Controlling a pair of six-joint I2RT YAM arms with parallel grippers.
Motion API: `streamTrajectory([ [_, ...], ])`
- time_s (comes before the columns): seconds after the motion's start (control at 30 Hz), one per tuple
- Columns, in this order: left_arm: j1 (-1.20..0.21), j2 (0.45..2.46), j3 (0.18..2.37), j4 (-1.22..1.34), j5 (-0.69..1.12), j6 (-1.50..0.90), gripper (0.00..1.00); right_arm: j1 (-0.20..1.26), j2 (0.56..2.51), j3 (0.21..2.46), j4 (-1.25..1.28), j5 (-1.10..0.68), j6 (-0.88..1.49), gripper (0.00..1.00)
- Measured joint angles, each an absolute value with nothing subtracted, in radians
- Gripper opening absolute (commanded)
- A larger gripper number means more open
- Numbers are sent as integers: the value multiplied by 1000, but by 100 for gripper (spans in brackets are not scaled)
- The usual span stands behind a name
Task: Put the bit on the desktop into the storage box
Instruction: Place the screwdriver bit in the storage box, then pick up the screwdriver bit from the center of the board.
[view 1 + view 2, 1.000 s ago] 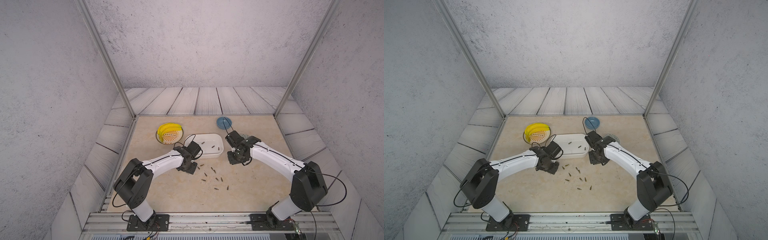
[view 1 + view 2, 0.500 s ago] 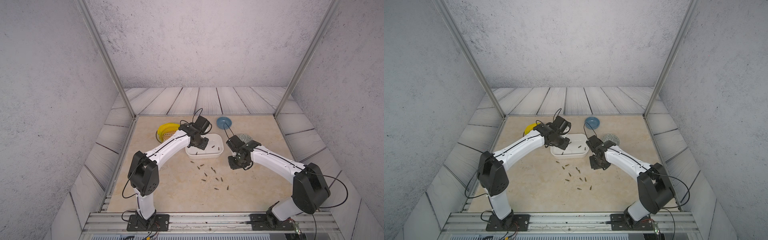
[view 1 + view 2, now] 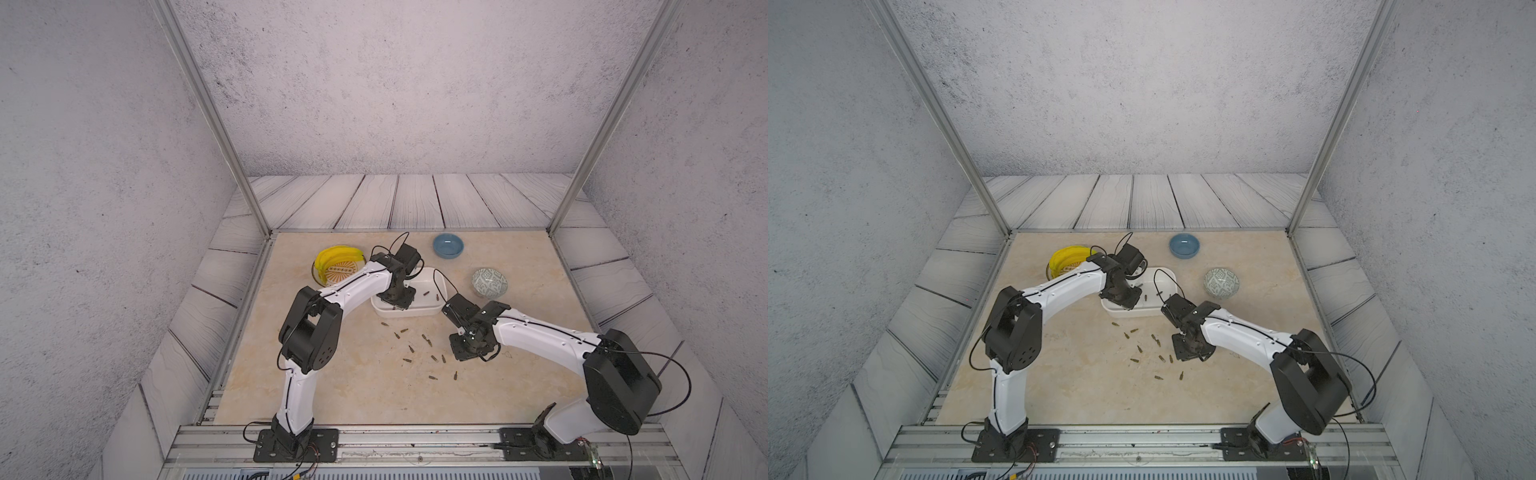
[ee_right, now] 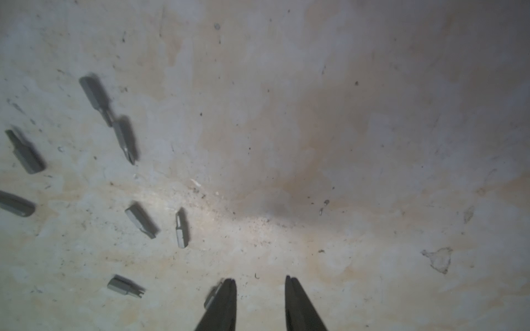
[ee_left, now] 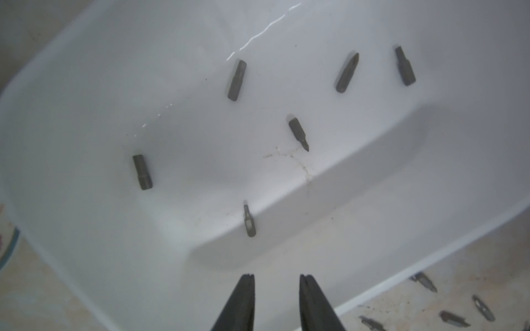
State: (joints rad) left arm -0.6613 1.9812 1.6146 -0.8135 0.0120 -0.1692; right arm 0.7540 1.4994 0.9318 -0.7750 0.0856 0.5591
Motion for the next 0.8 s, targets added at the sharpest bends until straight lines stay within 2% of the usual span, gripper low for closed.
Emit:
streamTrajectory([
  [0.3,-661,1739,1449,-787,-1,-187,44,860,1485,902,-759,95,648,33],
  [0.8,-661,1642,1250,-754,-14,-224,48,956,1532,871,-750,154,768,35],
])
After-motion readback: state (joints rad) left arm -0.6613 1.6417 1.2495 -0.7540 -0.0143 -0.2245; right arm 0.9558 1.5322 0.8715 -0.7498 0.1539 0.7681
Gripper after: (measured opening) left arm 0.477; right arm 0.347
